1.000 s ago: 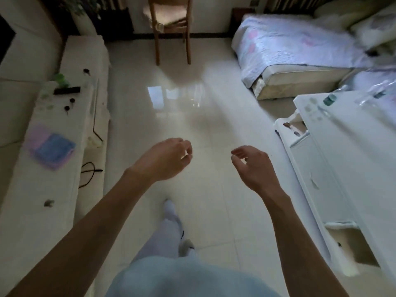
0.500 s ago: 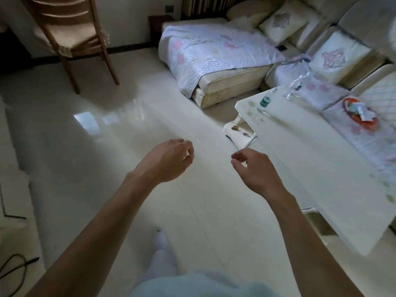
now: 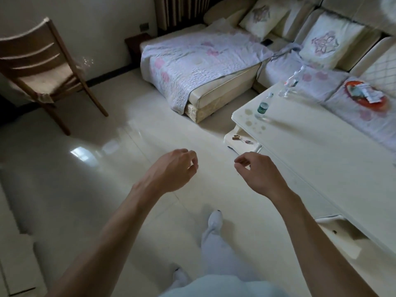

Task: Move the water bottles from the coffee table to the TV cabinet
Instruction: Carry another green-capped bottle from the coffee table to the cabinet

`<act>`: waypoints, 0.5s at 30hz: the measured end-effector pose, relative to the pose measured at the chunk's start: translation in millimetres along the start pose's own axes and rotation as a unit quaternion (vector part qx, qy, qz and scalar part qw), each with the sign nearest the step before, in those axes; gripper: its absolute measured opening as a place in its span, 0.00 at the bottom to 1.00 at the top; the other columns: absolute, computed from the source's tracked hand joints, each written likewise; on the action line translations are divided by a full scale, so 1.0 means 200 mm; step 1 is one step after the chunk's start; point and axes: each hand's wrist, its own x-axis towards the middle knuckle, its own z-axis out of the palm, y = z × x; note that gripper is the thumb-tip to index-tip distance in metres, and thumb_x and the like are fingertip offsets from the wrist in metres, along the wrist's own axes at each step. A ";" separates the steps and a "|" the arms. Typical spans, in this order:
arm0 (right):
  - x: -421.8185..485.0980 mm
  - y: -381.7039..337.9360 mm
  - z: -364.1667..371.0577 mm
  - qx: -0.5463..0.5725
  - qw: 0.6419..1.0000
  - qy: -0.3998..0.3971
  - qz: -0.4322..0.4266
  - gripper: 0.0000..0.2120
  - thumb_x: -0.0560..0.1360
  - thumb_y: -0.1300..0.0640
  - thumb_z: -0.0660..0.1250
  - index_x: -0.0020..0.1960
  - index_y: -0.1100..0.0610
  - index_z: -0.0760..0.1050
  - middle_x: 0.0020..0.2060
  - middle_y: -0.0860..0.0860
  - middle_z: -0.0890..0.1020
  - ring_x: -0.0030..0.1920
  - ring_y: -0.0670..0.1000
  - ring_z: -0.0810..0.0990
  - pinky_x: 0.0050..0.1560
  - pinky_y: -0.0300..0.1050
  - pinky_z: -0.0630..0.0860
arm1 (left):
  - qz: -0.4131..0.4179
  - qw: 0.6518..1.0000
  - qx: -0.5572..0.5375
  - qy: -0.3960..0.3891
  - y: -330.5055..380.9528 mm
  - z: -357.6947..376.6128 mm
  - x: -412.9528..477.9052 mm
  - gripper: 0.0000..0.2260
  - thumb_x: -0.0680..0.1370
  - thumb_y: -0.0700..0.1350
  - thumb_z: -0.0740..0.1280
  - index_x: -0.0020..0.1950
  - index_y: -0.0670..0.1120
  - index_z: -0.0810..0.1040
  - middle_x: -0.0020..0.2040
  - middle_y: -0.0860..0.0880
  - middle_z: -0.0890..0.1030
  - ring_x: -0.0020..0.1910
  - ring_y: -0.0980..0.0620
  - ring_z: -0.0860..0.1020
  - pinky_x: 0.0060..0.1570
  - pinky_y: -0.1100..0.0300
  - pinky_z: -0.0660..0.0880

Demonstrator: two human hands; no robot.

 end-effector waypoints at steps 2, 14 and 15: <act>0.17 0.06 -0.03 0.002 1.000 -0.003 0.003 0.08 0.76 0.54 0.65 0.52 0.54 0.81 0.48 0.47 0.83 0.51 0.47 0.80 0.53 0.43 0.74 | -0.002 1.000 0.007 -0.007 -0.01 -0.01 0.18 0.08 0.80 0.48 0.60 0.52 0.48 0.78 0.50 0.49 0.81 0.47 0.49 0.79 0.46 0.56 0.76; 1.28 0.33 -0.36 0.002 1.000 0.011 -0.006 0.08 0.75 0.54 0.63 0.49 0.54 0.79 0.48 0.48 0.82 0.50 0.51 0.79 0.51 0.48 0.76 | -0.010 1.000 -0.005 -0.011 0.06 -0.10 1.32 0.08 0.78 0.44 0.61 0.50 0.48 0.80 0.48 0.51 0.82 0.46 0.50 0.79 0.46 0.57 0.76; 1.33 0.34 -0.36 0.005 1.000 0.011 -0.004 0.08 0.75 0.54 0.63 0.49 0.54 0.79 0.48 0.48 0.81 0.50 0.51 0.78 0.51 0.48 0.75 | -0.004 1.000 -0.011 -0.012 0.06 -0.09 1.39 0.08 0.78 0.44 0.61 0.49 0.48 0.80 0.47 0.50 0.82 0.45 0.50 0.80 0.46 0.56 0.76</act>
